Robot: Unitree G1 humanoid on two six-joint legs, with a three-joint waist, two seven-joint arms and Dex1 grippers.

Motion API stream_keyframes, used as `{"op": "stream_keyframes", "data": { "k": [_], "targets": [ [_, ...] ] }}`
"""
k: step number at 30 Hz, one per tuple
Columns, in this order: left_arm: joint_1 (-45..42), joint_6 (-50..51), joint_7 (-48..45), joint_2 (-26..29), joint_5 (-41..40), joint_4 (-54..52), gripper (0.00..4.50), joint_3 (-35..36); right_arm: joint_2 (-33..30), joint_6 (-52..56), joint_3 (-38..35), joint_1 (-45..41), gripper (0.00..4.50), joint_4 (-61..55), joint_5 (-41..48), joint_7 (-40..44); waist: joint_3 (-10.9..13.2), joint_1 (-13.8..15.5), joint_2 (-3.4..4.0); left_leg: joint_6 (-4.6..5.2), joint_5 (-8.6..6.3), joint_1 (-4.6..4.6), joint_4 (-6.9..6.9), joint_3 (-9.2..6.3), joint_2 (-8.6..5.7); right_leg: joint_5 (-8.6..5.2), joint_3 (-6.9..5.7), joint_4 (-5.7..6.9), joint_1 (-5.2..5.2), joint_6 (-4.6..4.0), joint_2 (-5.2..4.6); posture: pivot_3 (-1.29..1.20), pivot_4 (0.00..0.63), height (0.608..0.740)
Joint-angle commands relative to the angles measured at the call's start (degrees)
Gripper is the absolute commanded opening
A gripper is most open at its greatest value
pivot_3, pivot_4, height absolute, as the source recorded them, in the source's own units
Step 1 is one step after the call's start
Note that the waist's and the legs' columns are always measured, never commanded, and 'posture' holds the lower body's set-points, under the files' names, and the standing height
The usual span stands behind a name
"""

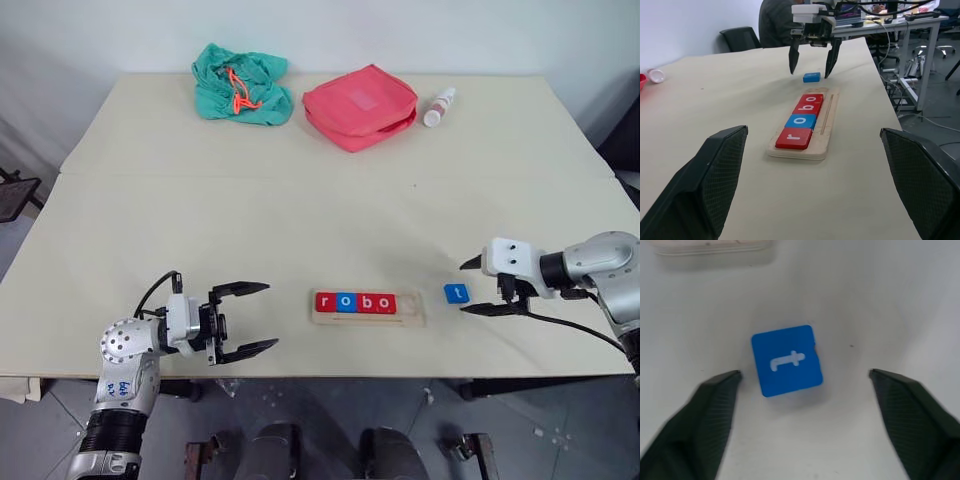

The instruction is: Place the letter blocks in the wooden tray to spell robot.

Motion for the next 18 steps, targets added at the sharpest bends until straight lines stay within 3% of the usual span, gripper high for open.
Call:
{"op": "stream_keyframes", "data": {
  "k": [1,5,11,15,18],
  "targets": [
    [1.0,0.0,1.0,0.5,-0.5,-2.6,4.5,0.6,0.7,-0.2,0.5,-0.5,2.88,0.5,-1.0,1.2,0.0,0.0,0.0,0.0,0.0,0.01,0.01,-0.01,0.01,0.0,-0.01,-0.01,0.03,0.0,0.0,0.0,0.15,0.74],
    [1.0,-0.2,1.3,0.5,-0.4,-2.6,4.5,0.4,1.0,-0.1,-0.2,-0.2,1.47,0.0,-1.2,1.4,0.0,0.0,0.0,-0.01,0.0,0.03,0.02,-0.01,0.0,0.0,-0.01,-0.01,0.05,0.0,0.0,0.0,0.15,0.74],
    [-0.4,-0.5,0.9,0.1,-0.3,-1.3,4.5,-0.3,1.6,10.7,-4.0,0.2,1.46,-8.5,2.9,-1.4,0.0,0.0,0.02,-0.01,0.0,0.03,0.02,-0.02,0.0,0.0,-0.02,-0.01,0.04,0.0,0.0,0.0,0.15,0.74],
    [-2.2,-0.8,-0.2,-0.2,-0.3,0.8,4.5,-0.7,1.0,26.8,-5.8,4.4,1.46,-26.0,10.3,-1.4,0.0,0.3,0.03,-0.02,-0.01,0.0,0.01,-0.12,-0.01,0.0,-0.05,-0.01,0.04,0.0,0.0,0.0,0.15,0.74],
    [-3.3,-1.1,-0.5,-0.5,-0.1,1.8,4.5,-0.9,1.1,30.5,-5.8,6.4,1.46,-31.0,11.4,-2.5,0.0,0.7,0.03,-0.03,-0.02,-0.03,0.02,-0.22,-0.04,0.0,-0.09,0.0,0.05,0.0,0.0,0.0,0.15,0.74]
  ]
}}
